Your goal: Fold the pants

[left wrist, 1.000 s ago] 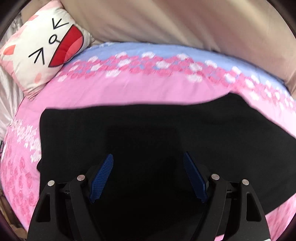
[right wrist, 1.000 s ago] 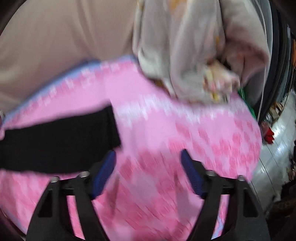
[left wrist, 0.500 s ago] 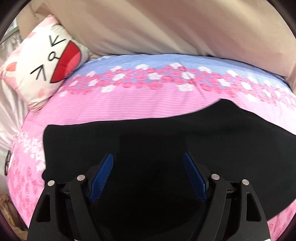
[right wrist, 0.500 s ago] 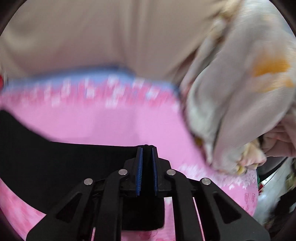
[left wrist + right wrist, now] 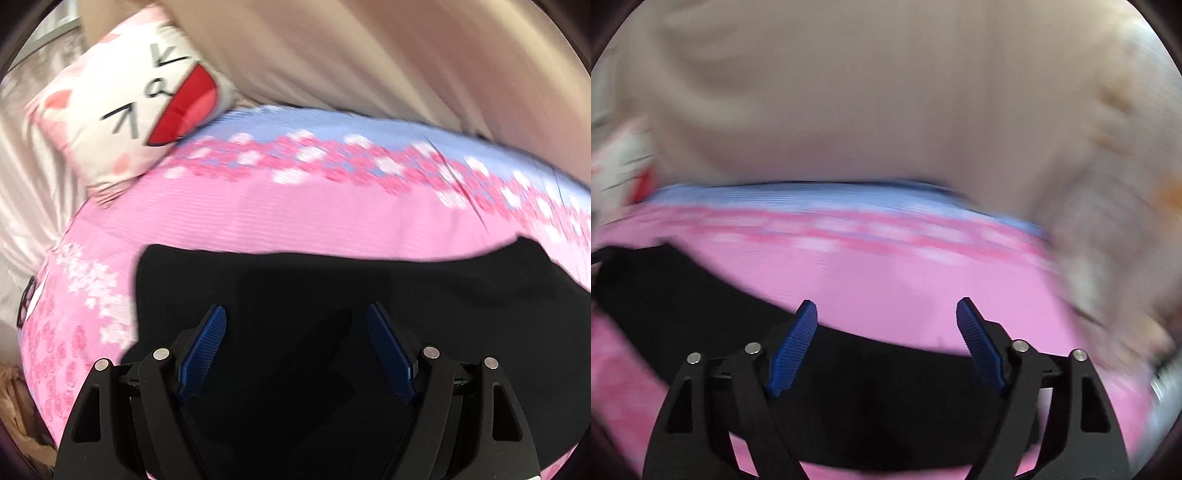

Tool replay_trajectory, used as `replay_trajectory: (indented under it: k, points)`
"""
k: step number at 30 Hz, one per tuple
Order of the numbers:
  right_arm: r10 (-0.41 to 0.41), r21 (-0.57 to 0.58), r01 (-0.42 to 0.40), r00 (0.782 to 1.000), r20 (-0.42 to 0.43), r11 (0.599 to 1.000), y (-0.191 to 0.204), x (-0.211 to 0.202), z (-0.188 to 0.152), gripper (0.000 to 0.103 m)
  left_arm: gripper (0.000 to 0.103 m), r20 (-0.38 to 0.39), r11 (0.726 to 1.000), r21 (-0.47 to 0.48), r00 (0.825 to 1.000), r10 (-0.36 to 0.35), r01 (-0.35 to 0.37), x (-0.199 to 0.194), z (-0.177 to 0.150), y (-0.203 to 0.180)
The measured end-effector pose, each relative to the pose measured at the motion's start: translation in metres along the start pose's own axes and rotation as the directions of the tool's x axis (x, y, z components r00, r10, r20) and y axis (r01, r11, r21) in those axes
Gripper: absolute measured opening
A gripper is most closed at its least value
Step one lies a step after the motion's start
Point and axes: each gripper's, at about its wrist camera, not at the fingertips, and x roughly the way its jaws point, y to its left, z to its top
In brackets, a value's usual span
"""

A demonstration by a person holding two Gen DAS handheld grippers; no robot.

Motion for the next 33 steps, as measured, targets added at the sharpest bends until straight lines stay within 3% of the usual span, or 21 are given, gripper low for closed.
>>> replay_trajectory:
  k: [3, 7, 9, 10, 13, 16, 19, 23, 25, 28, 30, 31, 33]
  points:
    - [0.187, -0.126, -0.193, 0.981, -0.055, 0.973, 0.093, 0.062, 0.037, 0.075, 0.076, 0.006, 0.998, -0.064, 1.0, 0.029, -0.029, -0.003, 0.006, 0.044]
    - [0.247, -0.249, -0.283, 0.955, -0.165, 0.926, 0.187, 0.149, 0.069, 0.075, 0.078, -0.026, 0.992, -0.108, 0.998, 0.058, -0.06, 0.002, 0.013, 0.094]
    - [0.255, -0.256, -0.309, 0.941, -0.223, 0.916, 0.212, 0.183, 0.077, 0.074, 0.078, -0.054, 0.991, -0.12, 0.997, 0.059, -0.065, 0.012, 0.018, 0.116]
    - [0.253, -0.252, -0.314, 0.936, -0.246, 0.915, 0.22, 0.199, 0.079, 0.073, 0.085, -0.069, 0.991, -0.128, 0.997, 0.032, -0.041, 0.018, 0.018, 0.125]
    - [0.267, -0.198, -0.342, 0.907, -0.325, 0.919, 0.233, 0.235, 0.079, 0.066, 0.087, -0.159, 0.982, -0.173, 0.982, -0.102, 0.074, 0.041, 0.02, 0.142]
    - [0.285, -0.146, -0.359, 0.883, -0.373, 0.922, 0.237, 0.255, 0.075, 0.061, 0.087, -0.168, 0.976, -0.181, 0.974, -0.152, 0.122, 0.048, 0.023, 0.147]
    - [0.28, -0.138, -0.353, 0.882, -0.378, 0.926, 0.239, 0.257, 0.072, 0.059, 0.087, -0.153, 0.977, -0.175, 0.977, -0.148, 0.121, 0.042, 0.02, 0.15]
    - [0.309, -0.089, -0.365, 0.875, -0.372, 0.927, 0.233, 0.255, 0.071, 0.059, 0.087, -0.07, 0.959, -0.246, 0.984, -0.161, 0.139, 0.021, 0.016, 0.177]
    - [0.314, -0.086, -0.37, 0.872, -0.375, 0.925, 0.233, 0.257, 0.07, 0.059, 0.087, -0.076, 0.959, -0.239, 0.982, -0.171, 0.149, 0.026, 0.018, 0.181]
    - [0.347, -0.053, -0.398, 0.851, -0.394, 0.916, 0.235, 0.267, 0.069, 0.039, 0.087, -0.186, 0.962, -0.194, 0.956, -0.229, 0.192, 0.06, 0.022, 0.167]
    - [0.355, -0.057, -0.408, 0.849, -0.392, 0.911, 0.238, 0.268, 0.069, 0.022, 0.087, -0.243, 0.973, -0.156, 0.948, -0.206, 0.171, 0.077, 0.023, 0.156]
    - [0.36, -0.065, -0.416, 0.845, -0.395, 0.907, 0.241, 0.267, 0.069, 0.017, 0.085, -0.247, 0.974, -0.156, 0.949, -0.197, 0.162, 0.081, 0.024, 0.154]
    - [0.341, -0.101, -0.406, 0.858, -0.385, 0.908, 0.246, 0.262, 0.07, 0.012, 0.034, -0.231, 0.97, -0.152, 0.947, -0.222, 0.19, 0.077, 0.032, 0.15]
